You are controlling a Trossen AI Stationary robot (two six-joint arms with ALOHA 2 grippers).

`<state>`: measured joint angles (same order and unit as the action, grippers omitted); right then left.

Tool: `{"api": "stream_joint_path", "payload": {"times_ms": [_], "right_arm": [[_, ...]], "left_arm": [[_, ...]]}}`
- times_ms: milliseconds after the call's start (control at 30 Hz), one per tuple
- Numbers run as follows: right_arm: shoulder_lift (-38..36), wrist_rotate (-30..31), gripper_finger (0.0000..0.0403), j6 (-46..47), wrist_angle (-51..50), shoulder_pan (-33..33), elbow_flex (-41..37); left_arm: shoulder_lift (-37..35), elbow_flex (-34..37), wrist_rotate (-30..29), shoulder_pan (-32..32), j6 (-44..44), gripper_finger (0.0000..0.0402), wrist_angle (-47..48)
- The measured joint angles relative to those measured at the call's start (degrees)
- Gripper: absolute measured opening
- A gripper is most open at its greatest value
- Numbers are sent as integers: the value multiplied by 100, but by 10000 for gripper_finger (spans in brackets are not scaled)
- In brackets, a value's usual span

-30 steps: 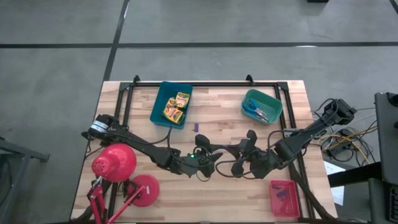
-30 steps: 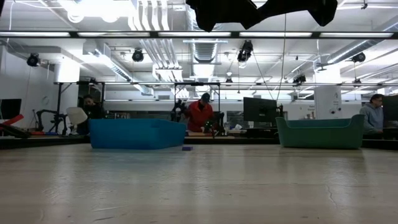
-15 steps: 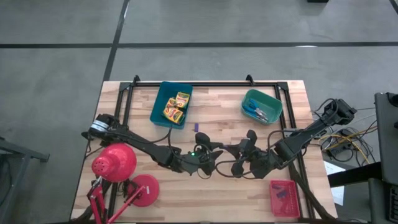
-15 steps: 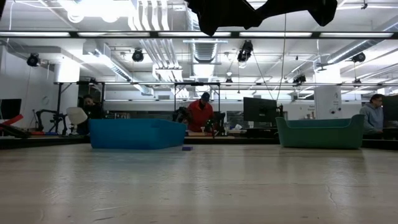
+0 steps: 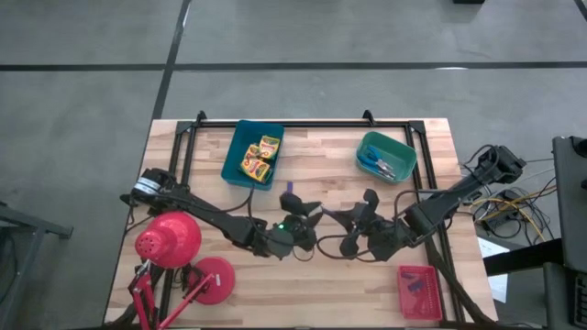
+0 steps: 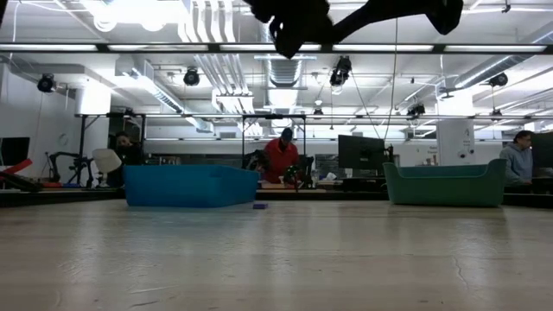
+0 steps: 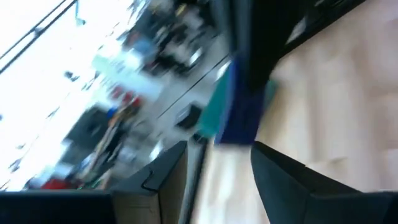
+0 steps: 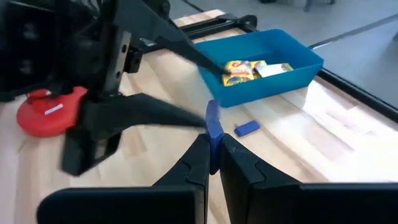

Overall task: Pick & Place School Supplies
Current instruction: Put the purple eraser into the red bin

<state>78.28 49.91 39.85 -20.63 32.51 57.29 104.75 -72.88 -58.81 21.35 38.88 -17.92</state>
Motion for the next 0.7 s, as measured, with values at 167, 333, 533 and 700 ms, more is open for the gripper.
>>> {"api": "stream_joint_path", "payload": {"times_ms": [167,333,533,700], "right_arm": [[-4,-70,18,-112,-14,20,61],[-31,-46,18,-111,-56,0,73],[-88,-53,18,-7,-168,15,77],[-222,-154,18,587,-728,43,77]], "left_arm": [[0,6,-782,65,65,181,322],[0,8,-769,228,-19,178,872],[0,8,-768,422,-513,174,1437],[0,8,-751,570,-1160,174,1793]]}}
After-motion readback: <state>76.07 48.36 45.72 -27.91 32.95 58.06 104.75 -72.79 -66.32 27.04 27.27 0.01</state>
